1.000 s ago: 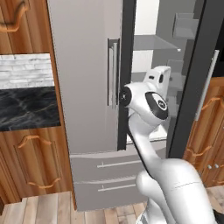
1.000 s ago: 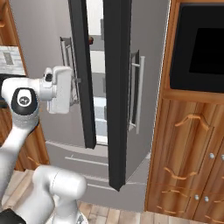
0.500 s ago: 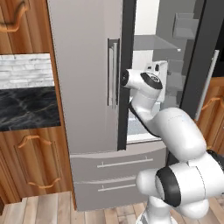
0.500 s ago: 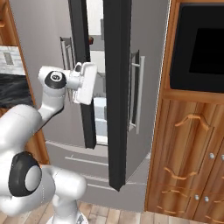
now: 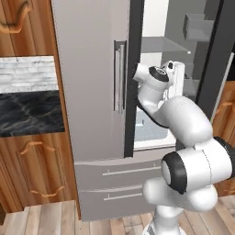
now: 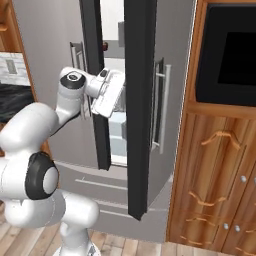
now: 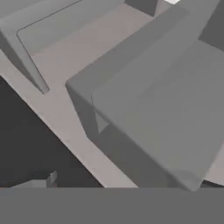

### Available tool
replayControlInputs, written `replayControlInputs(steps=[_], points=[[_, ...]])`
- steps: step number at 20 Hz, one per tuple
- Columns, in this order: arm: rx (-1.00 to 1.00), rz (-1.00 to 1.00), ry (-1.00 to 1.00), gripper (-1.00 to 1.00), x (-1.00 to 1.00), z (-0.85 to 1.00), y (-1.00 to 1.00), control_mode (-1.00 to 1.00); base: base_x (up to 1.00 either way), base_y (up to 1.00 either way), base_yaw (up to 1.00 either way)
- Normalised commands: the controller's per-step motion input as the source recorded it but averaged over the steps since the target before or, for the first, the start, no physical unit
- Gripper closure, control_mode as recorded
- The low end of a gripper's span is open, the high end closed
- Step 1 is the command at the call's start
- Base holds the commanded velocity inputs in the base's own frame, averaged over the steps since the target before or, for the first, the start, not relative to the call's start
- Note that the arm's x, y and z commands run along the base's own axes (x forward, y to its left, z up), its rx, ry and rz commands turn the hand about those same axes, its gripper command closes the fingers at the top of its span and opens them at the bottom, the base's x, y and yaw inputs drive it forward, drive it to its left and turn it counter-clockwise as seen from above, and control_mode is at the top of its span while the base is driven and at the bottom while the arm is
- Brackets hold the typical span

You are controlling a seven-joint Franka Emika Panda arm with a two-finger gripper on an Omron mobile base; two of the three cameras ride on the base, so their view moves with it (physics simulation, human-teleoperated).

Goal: Take the cupcake and cake from the fridge and place them on the empty tray on the dining counter.

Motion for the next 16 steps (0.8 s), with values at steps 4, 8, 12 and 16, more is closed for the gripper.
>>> replayControlInputs(steps=[4,8,12,16], points=[[0.17,-0.14,0.06,-1.00,-0.59,-0.40,-1.00,-1.00,0.00,0.00,0.00],[0.27,0.00,-0.16,-1.00,-0.75,-0.41,-1.00,-1.00,0.00,0.00,0.00],[0.22,0.00,-0.14,-1.00,-0.65,-0.43,-1.00,-1.00,0.00,0.00,0.00],[0.17,0.00,-0.05,-1.00,-0.16,-0.22,-0.78,-1.00,0.00,0.00,0.00]])
